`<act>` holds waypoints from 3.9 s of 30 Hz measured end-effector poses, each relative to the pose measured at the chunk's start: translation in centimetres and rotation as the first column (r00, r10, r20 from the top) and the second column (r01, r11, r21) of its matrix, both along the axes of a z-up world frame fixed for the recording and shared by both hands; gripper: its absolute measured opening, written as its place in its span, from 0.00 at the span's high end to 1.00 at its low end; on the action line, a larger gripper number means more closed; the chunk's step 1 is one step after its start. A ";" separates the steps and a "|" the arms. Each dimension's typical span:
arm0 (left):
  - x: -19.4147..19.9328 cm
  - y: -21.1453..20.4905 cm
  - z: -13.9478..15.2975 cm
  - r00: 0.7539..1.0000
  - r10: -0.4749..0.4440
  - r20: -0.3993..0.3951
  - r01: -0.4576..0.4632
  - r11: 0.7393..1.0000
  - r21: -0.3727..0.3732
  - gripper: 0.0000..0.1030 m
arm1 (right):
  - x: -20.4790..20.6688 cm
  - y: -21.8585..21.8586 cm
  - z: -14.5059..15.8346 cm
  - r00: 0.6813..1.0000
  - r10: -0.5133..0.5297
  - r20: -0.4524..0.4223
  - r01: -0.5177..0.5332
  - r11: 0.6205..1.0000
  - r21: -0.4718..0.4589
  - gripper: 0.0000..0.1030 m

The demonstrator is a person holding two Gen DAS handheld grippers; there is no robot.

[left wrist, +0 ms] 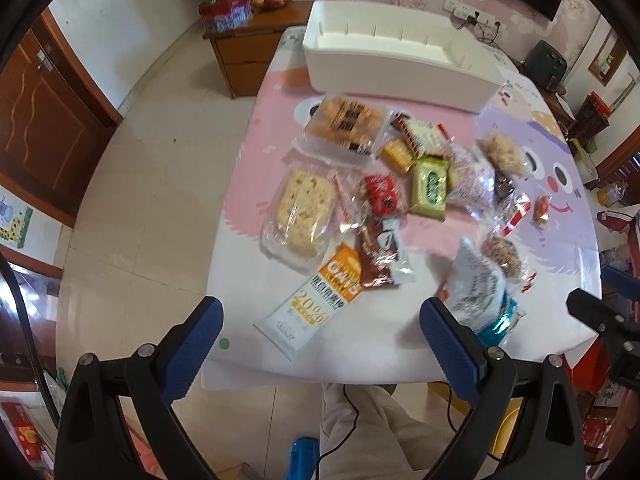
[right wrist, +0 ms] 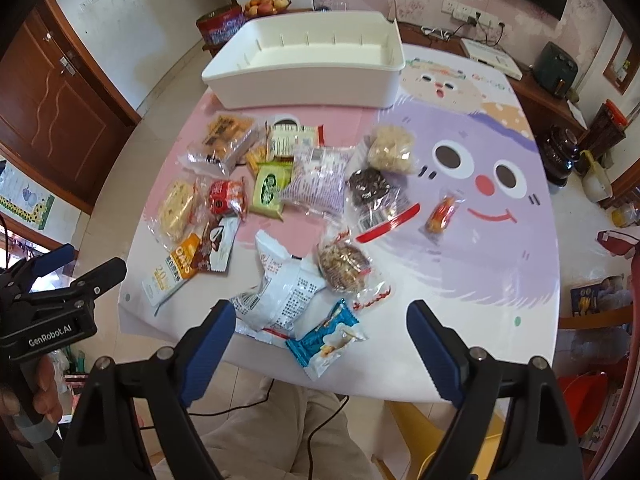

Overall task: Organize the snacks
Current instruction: 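Grasp the OATS stick with the left tool while the right tool grasps the white chip bag, then carry both snacks over the white tray and open both tools to drop them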

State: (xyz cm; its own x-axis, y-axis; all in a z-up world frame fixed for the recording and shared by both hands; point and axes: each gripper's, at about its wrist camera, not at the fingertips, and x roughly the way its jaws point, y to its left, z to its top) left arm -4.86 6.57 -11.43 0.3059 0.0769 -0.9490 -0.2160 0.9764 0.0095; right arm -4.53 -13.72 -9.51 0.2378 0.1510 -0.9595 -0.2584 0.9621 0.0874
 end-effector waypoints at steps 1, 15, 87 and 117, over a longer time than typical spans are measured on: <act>0.0 0.3 -0.5 1.000 -0.005 -0.008 0.005 1.000 -0.001 0.04 | 0.1 0.1 -0.3 1.000 0.001 -0.008 -0.001 1.000 0.002 0.15; 0.9 3.3 -9.1 0.987 -0.076 -0.141 0.072 0.997 -0.033 0.05 | 2.2 1.5 -6.7 0.984 0.017 -0.175 -0.016 1.000 0.012 0.15; 21.6 -1.6 12.4 0.946 -0.132 0.298 0.136 0.991 0.007 0.67 | 20.3 4.7 8.8 0.953 -0.053 0.298 0.017 0.992 0.124 0.67; 33.2 -0.7 6.6 0.953 -0.135 0.270 0.122 0.990 0.065 0.12 | 32.1 6.1 1.4 0.982 -0.132 0.134 0.125 0.990 0.058 0.49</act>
State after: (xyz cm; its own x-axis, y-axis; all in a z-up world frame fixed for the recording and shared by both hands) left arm 28.32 5.85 -4.80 0.5630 0.0627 -0.8241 -0.0897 0.9959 0.0145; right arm 27.59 -7.65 -8.11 0.3872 0.1564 -0.9087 -0.1457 0.9835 0.1072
